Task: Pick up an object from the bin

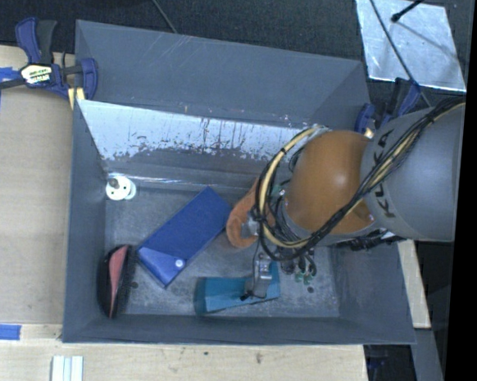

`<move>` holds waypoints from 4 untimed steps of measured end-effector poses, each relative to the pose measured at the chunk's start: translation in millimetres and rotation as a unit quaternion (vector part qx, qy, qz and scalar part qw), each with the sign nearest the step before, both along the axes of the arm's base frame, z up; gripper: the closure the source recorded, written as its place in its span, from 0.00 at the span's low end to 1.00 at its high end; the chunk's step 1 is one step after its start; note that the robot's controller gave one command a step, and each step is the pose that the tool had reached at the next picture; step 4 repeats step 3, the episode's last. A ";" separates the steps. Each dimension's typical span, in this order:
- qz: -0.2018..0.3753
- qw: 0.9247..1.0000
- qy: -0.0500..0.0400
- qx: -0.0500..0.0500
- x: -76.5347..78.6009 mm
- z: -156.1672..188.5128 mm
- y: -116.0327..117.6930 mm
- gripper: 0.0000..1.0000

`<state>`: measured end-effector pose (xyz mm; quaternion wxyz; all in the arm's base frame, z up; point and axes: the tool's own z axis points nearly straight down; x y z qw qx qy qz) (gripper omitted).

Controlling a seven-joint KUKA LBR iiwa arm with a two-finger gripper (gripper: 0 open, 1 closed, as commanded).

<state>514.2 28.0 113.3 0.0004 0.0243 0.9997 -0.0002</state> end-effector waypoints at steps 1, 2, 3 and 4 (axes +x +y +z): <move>-0.050 0.999 -0.004 0.000 83.3 -41.2 -21.4 1.00; -0.050 0.999 -0.004 0.000 83.4 -41.2 -21.3 1.00; -0.057 0.998 -0.005 0.001 104.6 137.1 15.8 1.00; -0.057 0.998 -0.005 0.001 104.6 137.1 15.8 1.00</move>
Offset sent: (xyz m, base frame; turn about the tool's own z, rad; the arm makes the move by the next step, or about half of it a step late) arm 0.0000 0.0000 0.0000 0.0000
